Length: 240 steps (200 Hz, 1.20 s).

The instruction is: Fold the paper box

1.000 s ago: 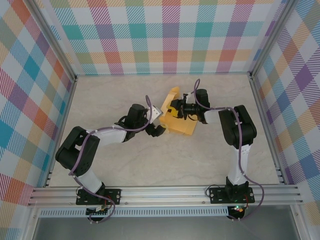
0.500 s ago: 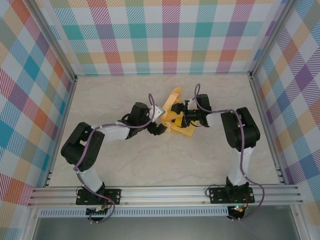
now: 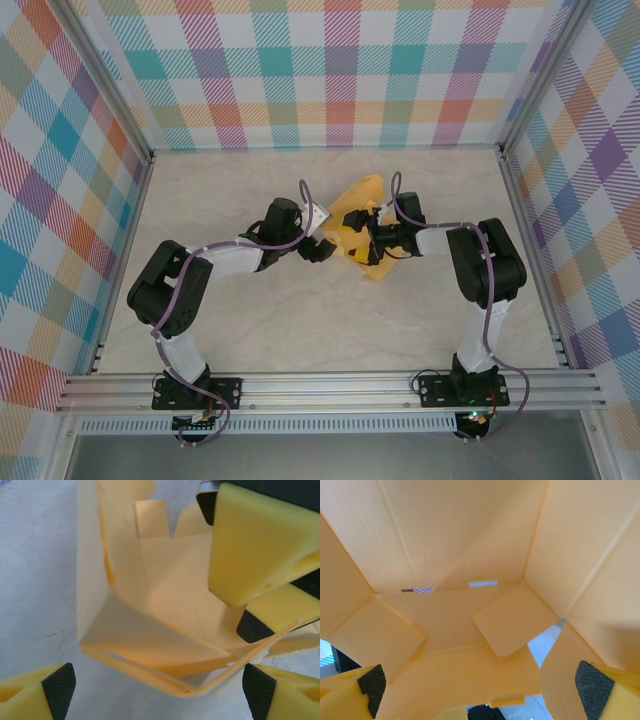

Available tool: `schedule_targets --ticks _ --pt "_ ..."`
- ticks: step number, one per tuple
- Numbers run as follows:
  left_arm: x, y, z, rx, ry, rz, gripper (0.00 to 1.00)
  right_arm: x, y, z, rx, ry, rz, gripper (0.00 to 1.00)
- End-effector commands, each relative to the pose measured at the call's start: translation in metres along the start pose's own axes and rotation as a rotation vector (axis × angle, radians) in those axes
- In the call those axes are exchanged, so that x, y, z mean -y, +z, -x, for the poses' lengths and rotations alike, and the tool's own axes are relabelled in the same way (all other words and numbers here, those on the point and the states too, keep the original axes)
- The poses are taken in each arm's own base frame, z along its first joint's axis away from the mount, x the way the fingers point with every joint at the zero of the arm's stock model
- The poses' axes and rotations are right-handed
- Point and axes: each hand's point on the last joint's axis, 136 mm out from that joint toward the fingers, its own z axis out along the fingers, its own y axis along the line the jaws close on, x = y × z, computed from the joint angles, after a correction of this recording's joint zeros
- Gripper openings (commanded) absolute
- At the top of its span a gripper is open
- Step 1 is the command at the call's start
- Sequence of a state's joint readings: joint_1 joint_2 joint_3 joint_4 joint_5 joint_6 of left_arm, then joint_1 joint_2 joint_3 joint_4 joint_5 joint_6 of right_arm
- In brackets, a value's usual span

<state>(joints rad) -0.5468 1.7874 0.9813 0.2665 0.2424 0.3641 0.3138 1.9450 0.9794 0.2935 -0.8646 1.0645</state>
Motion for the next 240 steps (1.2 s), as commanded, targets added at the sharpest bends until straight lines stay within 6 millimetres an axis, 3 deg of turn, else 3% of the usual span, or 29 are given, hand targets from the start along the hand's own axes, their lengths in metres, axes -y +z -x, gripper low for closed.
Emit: schedule_targets --ticks 1,74,110,152,168,195,240 --pt "0.000 0.005 0.004 -0.001 0.008 -0.009 0.88 0.011 -0.005 -0.010 -0.018 0.029 -0.043 1.00" --pt "0.002 0.005 0.003 -0.012 0.061 -0.029 0.88 0.004 -0.014 -0.016 -0.032 -0.065 -0.036 0.98" --pt "-0.004 0.011 0.010 0.004 0.034 -0.005 0.87 0.015 -0.020 -0.025 -0.037 -0.128 -0.065 0.96" --pt "-0.006 0.007 0.025 0.071 -0.061 -0.006 0.85 0.019 -0.018 -0.022 -0.033 -0.132 -0.038 0.92" --pt "-0.007 0.007 0.029 0.086 -0.108 -0.001 0.82 0.015 -0.017 -0.023 -0.043 -0.153 -0.013 0.84" --pt "-0.010 0.011 0.031 0.097 -0.160 0.018 0.74 0.012 -0.017 -0.026 -0.063 -0.176 -0.007 0.59" --pt "-0.010 0.017 0.032 0.095 -0.187 0.029 0.64 0.014 -0.019 -0.031 -0.086 -0.202 -0.022 0.36"
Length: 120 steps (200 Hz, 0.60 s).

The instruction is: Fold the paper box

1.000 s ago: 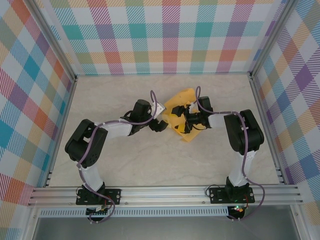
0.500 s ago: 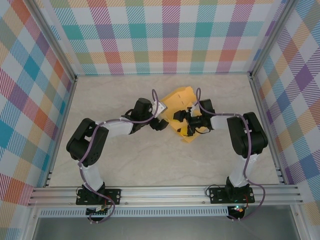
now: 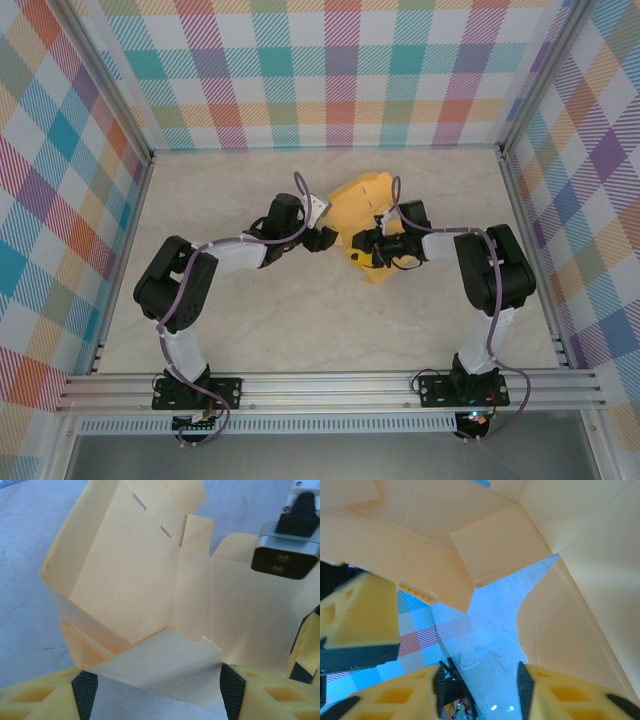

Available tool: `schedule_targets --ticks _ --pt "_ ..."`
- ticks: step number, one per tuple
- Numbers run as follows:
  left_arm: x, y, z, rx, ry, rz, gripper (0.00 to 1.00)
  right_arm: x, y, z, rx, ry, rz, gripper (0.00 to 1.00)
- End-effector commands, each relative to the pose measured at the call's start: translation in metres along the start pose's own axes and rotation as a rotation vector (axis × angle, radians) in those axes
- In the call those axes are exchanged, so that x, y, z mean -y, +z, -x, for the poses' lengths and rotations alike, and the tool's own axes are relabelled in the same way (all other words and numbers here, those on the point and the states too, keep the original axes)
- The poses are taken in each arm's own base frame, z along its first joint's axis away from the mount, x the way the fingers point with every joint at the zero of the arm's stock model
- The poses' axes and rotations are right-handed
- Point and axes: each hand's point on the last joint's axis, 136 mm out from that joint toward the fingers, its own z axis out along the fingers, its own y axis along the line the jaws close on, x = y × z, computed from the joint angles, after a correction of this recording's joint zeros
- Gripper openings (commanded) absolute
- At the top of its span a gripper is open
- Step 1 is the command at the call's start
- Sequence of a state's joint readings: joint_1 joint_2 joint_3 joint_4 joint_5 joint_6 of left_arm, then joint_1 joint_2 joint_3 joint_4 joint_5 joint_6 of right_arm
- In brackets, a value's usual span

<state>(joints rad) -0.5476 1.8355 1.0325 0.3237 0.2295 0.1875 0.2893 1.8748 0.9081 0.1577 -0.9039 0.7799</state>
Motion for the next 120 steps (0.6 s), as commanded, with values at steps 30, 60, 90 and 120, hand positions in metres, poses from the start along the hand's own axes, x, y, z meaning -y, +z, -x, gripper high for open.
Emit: schedule_targets --ticks 30,60,90,120 --pt "0.002 0.012 0.014 0.045 -0.046 0.009 0.62 -0.003 -0.001 -0.009 -0.055 -0.053 -0.007 0.27" --pt "0.004 0.015 0.015 0.046 -0.049 0.007 0.61 0.004 -0.002 -0.013 -0.072 -0.054 -0.053 0.23" --pt "0.006 0.016 0.015 0.043 -0.048 0.005 0.61 0.010 -0.002 -0.016 -0.087 -0.055 -0.076 0.18" --pt "0.005 0.014 0.017 0.047 -0.049 0.017 0.61 0.018 -0.001 -0.021 -0.103 -0.060 -0.100 0.16"
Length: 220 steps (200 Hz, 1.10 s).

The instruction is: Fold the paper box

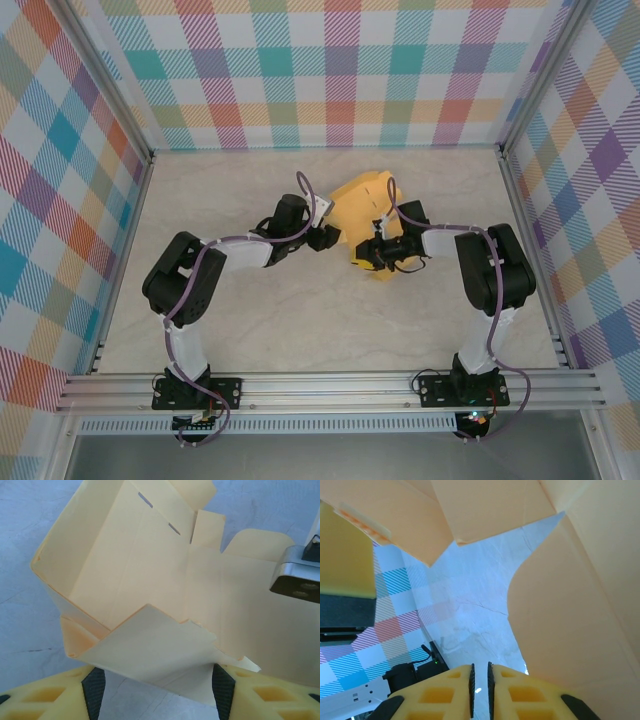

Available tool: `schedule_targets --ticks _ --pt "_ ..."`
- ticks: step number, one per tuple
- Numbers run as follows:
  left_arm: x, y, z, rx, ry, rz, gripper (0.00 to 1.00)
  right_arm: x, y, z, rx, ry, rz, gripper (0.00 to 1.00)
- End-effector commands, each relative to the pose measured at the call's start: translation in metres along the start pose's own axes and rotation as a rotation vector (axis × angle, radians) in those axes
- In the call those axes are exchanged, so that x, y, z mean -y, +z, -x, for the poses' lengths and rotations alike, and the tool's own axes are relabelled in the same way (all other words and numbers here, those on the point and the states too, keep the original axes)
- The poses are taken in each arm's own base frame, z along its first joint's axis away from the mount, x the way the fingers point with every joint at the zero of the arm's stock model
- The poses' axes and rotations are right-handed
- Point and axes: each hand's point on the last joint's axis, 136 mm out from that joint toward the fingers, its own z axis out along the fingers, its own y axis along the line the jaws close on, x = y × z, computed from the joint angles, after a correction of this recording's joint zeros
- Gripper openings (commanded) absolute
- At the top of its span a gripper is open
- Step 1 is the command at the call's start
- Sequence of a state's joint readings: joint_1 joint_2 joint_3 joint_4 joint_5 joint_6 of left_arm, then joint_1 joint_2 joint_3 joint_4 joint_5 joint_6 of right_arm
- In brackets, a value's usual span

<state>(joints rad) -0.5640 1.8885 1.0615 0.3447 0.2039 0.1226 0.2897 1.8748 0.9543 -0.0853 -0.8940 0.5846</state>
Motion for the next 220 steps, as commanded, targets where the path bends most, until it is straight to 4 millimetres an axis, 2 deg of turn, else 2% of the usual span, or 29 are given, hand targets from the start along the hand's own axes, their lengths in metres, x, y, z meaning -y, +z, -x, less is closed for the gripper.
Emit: schedule_targets --ticks 1,43,73,95,129,150,161,190,220 --pt "0.005 -0.001 0.020 0.052 0.008 0.004 0.61 0.004 0.002 -0.004 -0.028 -0.031 -0.024 0.16" --pt "0.006 -0.007 0.024 0.059 0.015 0.006 0.63 0.018 0.005 -0.007 -0.050 -0.034 -0.067 0.14" --pt "0.009 -0.017 0.034 0.086 0.007 -0.004 0.66 0.030 0.006 -0.008 -0.052 -0.031 -0.119 0.14" --pt "0.014 -0.033 0.052 0.131 -0.009 -0.011 0.71 0.036 0.006 -0.008 -0.052 -0.032 -0.147 0.14" --pt "0.015 -0.071 0.093 0.229 -0.025 0.009 0.77 0.046 0.006 -0.009 -0.052 -0.037 -0.192 0.14" --pt "0.001 -0.092 0.110 0.259 -0.031 0.071 0.80 0.050 0.007 -0.011 -0.053 -0.036 -0.193 0.14" --pt "-0.013 -0.095 0.110 0.244 -0.041 0.117 0.81 0.050 0.008 -0.011 -0.055 -0.038 -0.187 0.14" --pt "-0.053 -0.087 0.095 0.160 -0.096 0.190 0.79 0.050 0.009 -0.010 -0.059 -0.044 -0.177 0.14" --pt "-0.067 -0.064 0.085 0.102 -0.095 0.150 0.77 0.050 0.010 -0.011 -0.064 -0.049 -0.167 0.14"
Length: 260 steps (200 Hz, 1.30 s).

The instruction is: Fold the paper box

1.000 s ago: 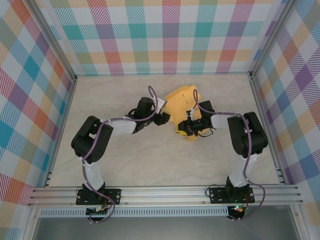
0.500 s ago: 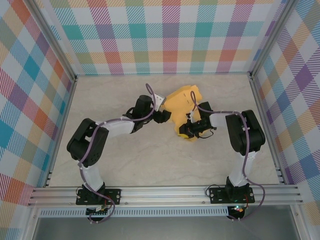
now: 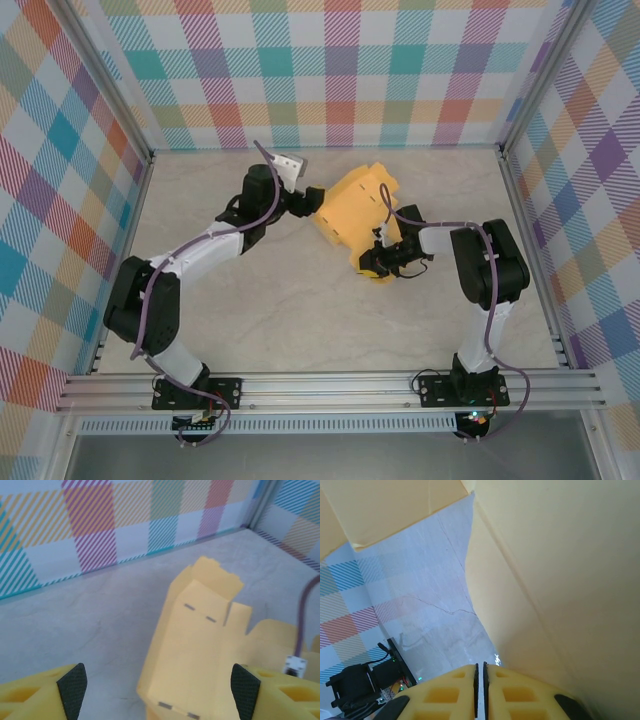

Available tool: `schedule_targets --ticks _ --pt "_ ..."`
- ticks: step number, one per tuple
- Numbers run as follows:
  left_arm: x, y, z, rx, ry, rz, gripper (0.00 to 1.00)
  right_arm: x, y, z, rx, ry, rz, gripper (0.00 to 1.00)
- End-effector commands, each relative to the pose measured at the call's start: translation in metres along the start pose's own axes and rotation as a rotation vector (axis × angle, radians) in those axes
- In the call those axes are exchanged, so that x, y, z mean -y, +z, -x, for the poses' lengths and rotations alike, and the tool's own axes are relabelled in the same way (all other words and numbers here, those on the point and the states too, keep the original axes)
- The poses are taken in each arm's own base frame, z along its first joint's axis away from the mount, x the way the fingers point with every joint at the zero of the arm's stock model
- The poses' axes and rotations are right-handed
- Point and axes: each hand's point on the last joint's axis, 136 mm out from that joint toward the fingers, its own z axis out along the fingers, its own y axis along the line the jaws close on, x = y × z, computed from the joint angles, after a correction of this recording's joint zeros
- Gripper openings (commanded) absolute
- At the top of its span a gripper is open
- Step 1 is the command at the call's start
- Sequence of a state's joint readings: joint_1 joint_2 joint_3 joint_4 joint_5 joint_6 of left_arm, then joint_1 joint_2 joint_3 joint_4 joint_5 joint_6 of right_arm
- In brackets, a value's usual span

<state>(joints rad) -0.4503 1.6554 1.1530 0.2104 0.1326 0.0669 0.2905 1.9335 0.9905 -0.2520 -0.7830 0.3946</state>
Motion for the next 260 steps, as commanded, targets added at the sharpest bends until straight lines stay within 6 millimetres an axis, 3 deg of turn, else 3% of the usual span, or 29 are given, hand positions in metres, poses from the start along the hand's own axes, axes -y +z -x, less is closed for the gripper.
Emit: schedule_targets --ticks 1,27,50,82,121,152,178,228,260 --pt "-0.012 0.020 -0.023 -0.105 -0.012 -0.010 0.77 0.010 0.007 -0.004 -0.022 -0.012 -0.016 0.14" --pt "-0.014 0.042 -0.034 -0.144 0.038 -0.024 0.74 0.008 0.008 -0.004 -0.024 -0.017 -0.005 0.14" --pt "-0.004 0.059 -0.042 -0.186 0.082 -0.103 0.68 0.008 0.008 -0.004 -0.026 -0.019 0.000 0.14" --pt "0.007 0.071 -0.048 -0.214 0.158 -0.154 0.61 0.007 0.008 -0.004 -0.024 -0.021 0.004 0.14" --pt "0.022 0.084 -0.068 -0.319 0.304 -0.221 0.56 0.006 0.008 -0.004 -0.022 -0.021 0.010 0.14" --pt "0.018 0.096 -0.082 -0.381 0.316 -0.219 0.55 0.005 0.008 -0.004 -0.018 -0.023 0.012 0.14" --pt "0.012 0.109 -0.082 -0.397 0.325 -0.201 0.51 0.005 0.008 -0.004 -0.018 -0.024 0.013 0.14" --pt "-0.002 0.113 -0.065 -0.383 0.274 -0.178 0.63 0.004 0.007 -0.004 -0.017 -0.030 0.016 0.14" --pt "-0.022 0.110 -0.044 -0.348 0.119 -0.183 0.79 0.005 0.009 -0.005 -0.025 -0.028 0.022 0.14"
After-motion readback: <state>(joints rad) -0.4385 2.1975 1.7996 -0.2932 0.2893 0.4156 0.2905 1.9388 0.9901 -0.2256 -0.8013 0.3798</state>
